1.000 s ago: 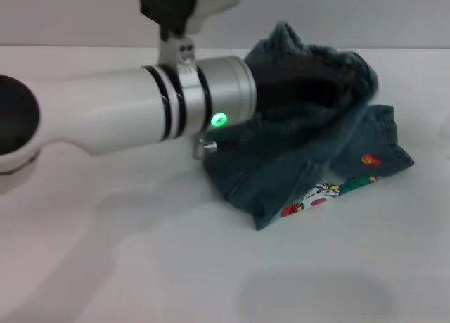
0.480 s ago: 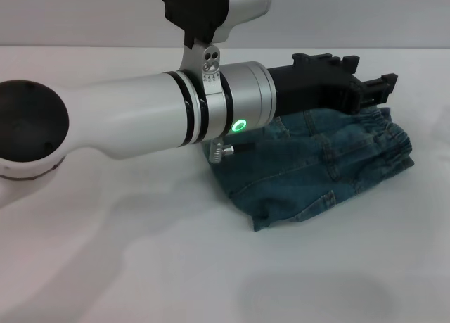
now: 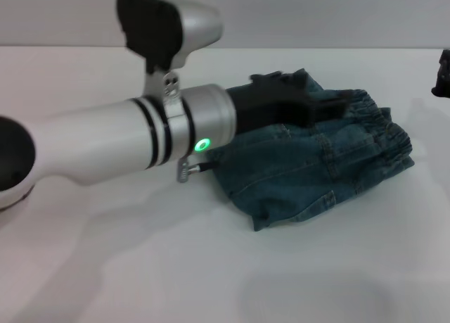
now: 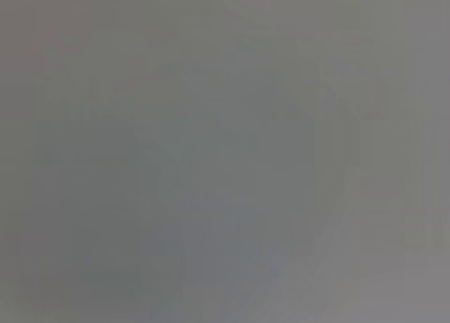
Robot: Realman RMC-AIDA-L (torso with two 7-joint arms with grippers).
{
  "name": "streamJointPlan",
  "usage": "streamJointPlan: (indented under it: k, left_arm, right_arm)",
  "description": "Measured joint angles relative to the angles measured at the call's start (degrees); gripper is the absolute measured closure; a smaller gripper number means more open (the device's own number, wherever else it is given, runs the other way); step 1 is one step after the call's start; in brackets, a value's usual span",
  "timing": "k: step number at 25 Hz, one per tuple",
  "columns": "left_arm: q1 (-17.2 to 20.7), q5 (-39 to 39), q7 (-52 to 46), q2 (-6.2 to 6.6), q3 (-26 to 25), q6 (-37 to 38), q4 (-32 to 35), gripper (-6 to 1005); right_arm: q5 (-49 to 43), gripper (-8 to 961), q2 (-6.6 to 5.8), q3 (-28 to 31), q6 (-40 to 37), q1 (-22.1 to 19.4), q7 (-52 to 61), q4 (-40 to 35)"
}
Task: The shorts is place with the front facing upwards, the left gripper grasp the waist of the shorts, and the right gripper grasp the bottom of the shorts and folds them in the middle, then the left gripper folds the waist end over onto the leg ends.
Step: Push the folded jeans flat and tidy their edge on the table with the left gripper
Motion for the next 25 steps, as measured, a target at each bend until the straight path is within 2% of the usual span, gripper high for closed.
streamJointPlan:
  k: [4, 7, 15, 20, 22, 25]
  left_arm:
    - [4.0, -0.1, 1.7, -0.05, -0.2, 1.9, -0.5, 218]
    - [6.4, -0.1, 2.0, -0.03, -0.2, 4.8, -0.4, 272]
    - [7.3, 0.2, 2.0, 0.06, 1.2, 2.9, 3.3, 417]
    - [8.7, -0.1, 1.7, -0.05, 2.5, -2.5, 3.0, 620]
    - [8.9, -0.4, 1.7, -0.09, 2.9, -4.6, 3.1, 852]
    - [8.5, -1.9, 1.6, -0.13, 3.4, -6.7, 4.5, 926]
  right_arm:
    - [-0.7, 953, 0.16, -1.7, -4.7, -1.9, 0.0, -0.1]
    - [-1.0, 953, 0.46, -0.8, -6.6, -3.9, 0.0, -0.9]
    - [-1.0, 953, 0.29, 1.3, -7.5, -7.9, 0.0, -1.2]
    - [-1.0, 953, 0.33, 1.7, -7.5, -8.3, 0.4, -2.5]
    - [-1.0, 953, 0.25, 1.8, -7.4, -7.9, 0.5, -2.9]
    - [-1.0, 953, 0.22, 1.8, -7.2, -7.4, 0.5, -2.9]
